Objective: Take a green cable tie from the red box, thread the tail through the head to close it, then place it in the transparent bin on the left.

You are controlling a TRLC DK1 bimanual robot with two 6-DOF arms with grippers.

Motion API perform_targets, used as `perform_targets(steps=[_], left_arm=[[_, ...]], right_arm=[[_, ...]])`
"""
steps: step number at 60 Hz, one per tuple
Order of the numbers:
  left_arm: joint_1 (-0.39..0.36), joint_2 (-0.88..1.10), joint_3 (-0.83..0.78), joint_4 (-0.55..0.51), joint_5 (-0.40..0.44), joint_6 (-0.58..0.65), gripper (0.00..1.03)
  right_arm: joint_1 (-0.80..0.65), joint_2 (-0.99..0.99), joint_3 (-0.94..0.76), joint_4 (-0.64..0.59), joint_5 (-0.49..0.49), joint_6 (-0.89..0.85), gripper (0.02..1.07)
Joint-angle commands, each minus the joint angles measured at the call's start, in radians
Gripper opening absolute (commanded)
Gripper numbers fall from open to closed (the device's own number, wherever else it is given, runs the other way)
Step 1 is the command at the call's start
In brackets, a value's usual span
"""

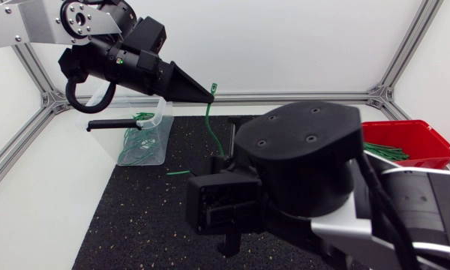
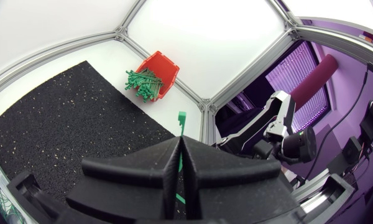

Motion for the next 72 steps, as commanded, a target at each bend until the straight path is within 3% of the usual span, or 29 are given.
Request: perform_targets(steps=[1,36,44,58,72], left_arm=[[0.001,-0.024,-0.048,0.009,0.031,-0.014,0.03],[0.035,-0.089,-0.165,0.086,0.102,-0.014,0.03],[0.046,-0.093,-0.192,0.11,0.119,-0.014,0.04],[0.06,-0.123,-0.238,0.146,0.157,-0.015,0.04],[0.055,-0.141,-0.292,0.209,0.18,-0.017,0.04]], right_arm=[[-0.006,-0.022,0.017,-0.042,-0.001,0.082,0.07],[-0.128,-0.054,0.221,-0.377,-0.269,0.54,0.07],[-0.217,-0.036,0.316,-0.496,-0.47,0.667,0.07],[-0.27,-0.01,0.413,-0.624,-0.64,0.734,0.07],[-0.296,0.017,0.525,-0.746,-0.705,0.765,0.07]])
